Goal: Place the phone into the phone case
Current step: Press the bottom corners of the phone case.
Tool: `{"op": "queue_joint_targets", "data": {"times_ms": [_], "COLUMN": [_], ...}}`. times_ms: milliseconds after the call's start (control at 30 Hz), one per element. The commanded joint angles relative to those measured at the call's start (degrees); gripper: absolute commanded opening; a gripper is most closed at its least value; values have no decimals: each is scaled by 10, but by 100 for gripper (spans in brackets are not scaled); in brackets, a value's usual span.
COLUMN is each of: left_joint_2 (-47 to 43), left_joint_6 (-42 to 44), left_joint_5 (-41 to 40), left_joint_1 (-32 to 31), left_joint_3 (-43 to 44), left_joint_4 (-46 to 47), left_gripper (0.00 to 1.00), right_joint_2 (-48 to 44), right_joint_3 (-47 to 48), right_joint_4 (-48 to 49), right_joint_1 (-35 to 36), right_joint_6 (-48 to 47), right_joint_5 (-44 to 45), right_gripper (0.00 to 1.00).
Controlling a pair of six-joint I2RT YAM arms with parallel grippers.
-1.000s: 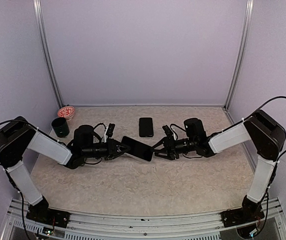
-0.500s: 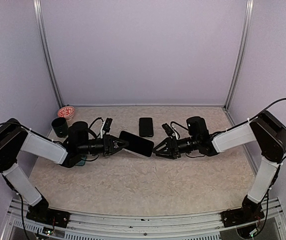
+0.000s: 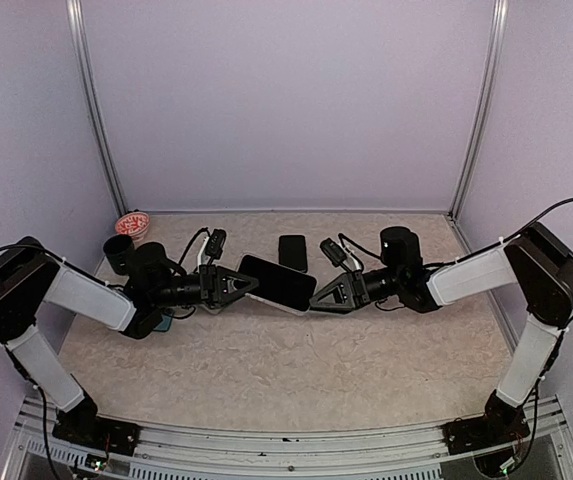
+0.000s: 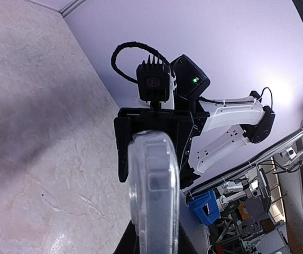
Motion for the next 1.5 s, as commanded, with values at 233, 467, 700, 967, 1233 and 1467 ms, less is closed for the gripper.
{"op": "queue_joint_targets", "data": {"times_ms": [233,467,700,967,1233,1467], "left_joint_2": [22,33,42,56,72,82], "left_joint_6": [-28,-31,-29,-31,-35,-31], "left_joint_5": [42,47,50,44,40,39], "left_joint_1": [-10,-19,-28,-38,-39,-41], "left_joint_3": [8,17,26,32,34,36], "left_joint_4": [86,83,72,71,73,69], "left_gripper": [12,12,13,16,19,24], "right_joint_2": [-43,-51,-49,-36,-32,-16], "right_joint_3": [-28,-21,-10,-6,-13,-19], "right_joint_4": [111,104,87,73,91,131], "right_joint_1": [-4,0,6,9,9,9], "right_joint_6": [11,-4,-15,-15,-4,31], "right_joint_5": [-92,-110,-111,-106,-108,-105], "right_gripper": [57,53,48,37,28,17]}}
